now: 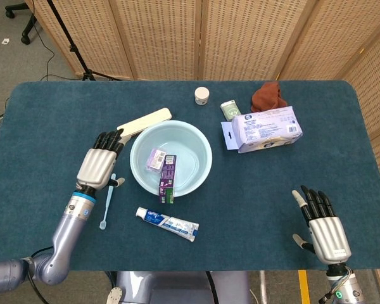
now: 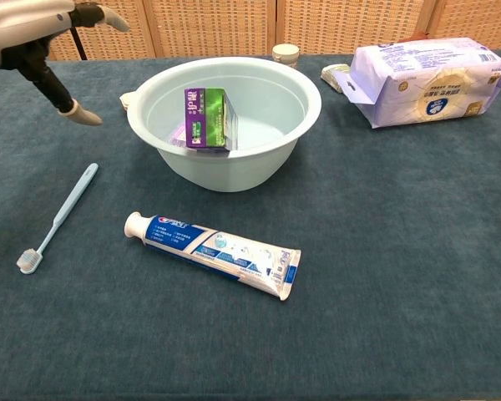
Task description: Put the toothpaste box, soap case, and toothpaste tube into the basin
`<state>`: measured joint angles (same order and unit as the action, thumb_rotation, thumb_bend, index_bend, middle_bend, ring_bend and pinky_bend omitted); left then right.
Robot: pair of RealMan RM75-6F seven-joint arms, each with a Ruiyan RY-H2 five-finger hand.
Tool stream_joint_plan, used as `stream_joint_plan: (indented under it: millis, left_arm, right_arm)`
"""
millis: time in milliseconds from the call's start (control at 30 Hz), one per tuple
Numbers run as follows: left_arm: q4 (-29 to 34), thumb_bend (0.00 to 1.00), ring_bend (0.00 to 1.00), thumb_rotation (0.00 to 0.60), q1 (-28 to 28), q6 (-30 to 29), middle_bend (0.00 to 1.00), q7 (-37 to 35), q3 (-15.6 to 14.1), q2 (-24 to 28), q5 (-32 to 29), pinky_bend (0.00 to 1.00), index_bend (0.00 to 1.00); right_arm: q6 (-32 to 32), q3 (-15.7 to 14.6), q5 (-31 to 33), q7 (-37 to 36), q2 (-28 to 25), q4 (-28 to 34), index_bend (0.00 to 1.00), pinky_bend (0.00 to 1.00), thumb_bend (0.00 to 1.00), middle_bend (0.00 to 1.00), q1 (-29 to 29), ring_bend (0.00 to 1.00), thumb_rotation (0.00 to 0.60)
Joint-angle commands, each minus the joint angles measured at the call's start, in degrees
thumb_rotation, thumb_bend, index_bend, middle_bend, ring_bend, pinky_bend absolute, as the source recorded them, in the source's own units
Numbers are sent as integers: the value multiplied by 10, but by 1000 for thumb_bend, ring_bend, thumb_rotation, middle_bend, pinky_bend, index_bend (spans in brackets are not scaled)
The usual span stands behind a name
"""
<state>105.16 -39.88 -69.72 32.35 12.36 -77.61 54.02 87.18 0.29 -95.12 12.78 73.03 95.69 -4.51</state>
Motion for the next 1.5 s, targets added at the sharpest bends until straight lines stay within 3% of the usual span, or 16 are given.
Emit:
stream_joint_plan:
  millis: [33, 200, 467, 867, 1133, 1500]
  left_arm:
    - [42, 110, 0, 600, 24, -1, 0, -4, -18, 52, -2, 27, 0]
    - [79, 120, 0, 600, 50, 4, 0, -13, -50, 106, 11, 27, 0]
    - [100, 126, 0, 600, 122, -32, 0, -76, -111, 129, 82, 27, 0]
    - [48, 134, 0, 600, 225, -104, 0, -160, -182, 109, 197, 27, 0]
    - [-5, 143, 0, 600, 256, -91, 0, -216, -194, 83, 215, 27, 0]
    - [45, 145, 0, 600, 236, -46, 0, -155, -175, 83, 220, 27, 26]
  right_arm:
    - [-1, -1, -1, 4, 2, 0, 0, 47, 131, 0, 0, 0, 600]
    - [-2, -3, -3, 12, 5, 1, 0, 47, 131, 0, 0, 0, 600]
    - [2, -3, -7, 12, 5, 2, 0, 47, 131, 0, 1, 0, 600]
    - [3, -4, -13, 14, 9, -1, 0, 47, 131, 0, 1, 0, 600]
    - [-3, -4, -9, 26, 13, -3, 0, 47, 131, 0, 1, 0, 600]
    - [-2, -5, -9, 26, 12, -1, 0, 47, 131, 0, 1, 0, 600]
